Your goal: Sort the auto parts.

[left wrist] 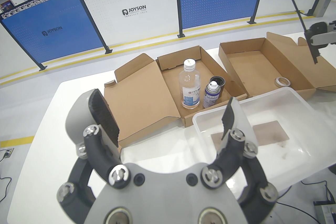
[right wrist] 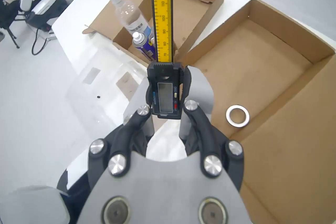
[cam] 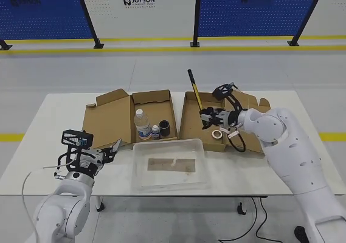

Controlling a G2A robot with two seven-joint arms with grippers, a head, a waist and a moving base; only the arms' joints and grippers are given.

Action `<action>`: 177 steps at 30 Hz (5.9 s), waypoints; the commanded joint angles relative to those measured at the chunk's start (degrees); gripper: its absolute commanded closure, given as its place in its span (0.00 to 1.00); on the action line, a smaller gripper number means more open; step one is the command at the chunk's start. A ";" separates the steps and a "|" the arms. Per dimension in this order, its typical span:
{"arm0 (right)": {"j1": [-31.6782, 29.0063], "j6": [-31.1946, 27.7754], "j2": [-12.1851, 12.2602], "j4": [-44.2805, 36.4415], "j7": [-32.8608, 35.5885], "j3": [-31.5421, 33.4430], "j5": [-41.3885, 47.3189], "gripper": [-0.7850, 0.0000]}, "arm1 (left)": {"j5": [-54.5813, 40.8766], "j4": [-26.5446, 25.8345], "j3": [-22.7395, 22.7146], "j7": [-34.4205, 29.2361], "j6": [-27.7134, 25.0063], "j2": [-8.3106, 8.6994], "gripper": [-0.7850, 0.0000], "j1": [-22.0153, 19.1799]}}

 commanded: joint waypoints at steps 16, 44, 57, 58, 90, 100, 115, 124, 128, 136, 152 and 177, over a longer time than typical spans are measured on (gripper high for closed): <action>9.98 7.49 -4.70 25.36 -3.35 -8.28 3.51 1.00 | 0.00 0.00 0.00 0.00 0.00 0.00 0.00 0.00; 19.93 0.12 -13.15 47.44 -6.44 -15.44 8.66 0.45 | 0.00 0.00 0.00 0.00 0.00 0.00 0.00 0.00; 21.28 -7.75 -12.91 48.40 -13.10 -14.69 6.60 0.00 | 0.00 0.00 0.00 0.00 0.00 0.00 0.00 0.00; 21.10 -8.33 -12.69 48.09 -13.65 -14.43 6.50 0.00 | 0.00 0.00 0.00 0.00 0.00 0.00 0.00 0.00; -21.23 -0.66 2.96 -20.46 -13.84 13.75 -7.34 0.00 | 0.00 0.00 0.00 0.00 0.00 0.00 0.00 0.00; -36.78 1.70 4.68 -33.94 -15.35 22.50 -9.30 0.00 | 0.00 0.00 0.00 0.00 0.00 0.00 0.00 0.00; -52.99 11.34 5.35 -48.18 -19.00 32.80 -11.74 0.00 | 0.00 0.00 0.00 0.00 0.00 0.00 0.00 0.00; -56.11 9.35 5.53 -50.07 -18.38 34.83 -10.80 0.00 | 0.00 0.00 0.00 0.00 0.00 0.00 0.00 0.00; -55.27 7.66 5.67 -48.95 -17.50 35.35 -10.08 0.00 | 0.00 0.00 0.00 0.00 0.00 0.00 0.00 0.00; -55.10 7.48 5.69 -48.82 -17.26 35.38 -10.02 0.00 | 0.00 0.00 0.00 0.00 0.00 0.00 0.00 0.00; -55.10 7.49 5.69 -48.82 -17.26 35.38 -10.02 0.00 | 0.00 0.00 0.00 0.00 0.00 0.00 0.00 0.00; -55.10 7.48 5.69 -48.82 -17.26 35.38 -10.02 0.00 | 0.00 0.00 0.00 0.00 0.00 0.00 0.00 0.00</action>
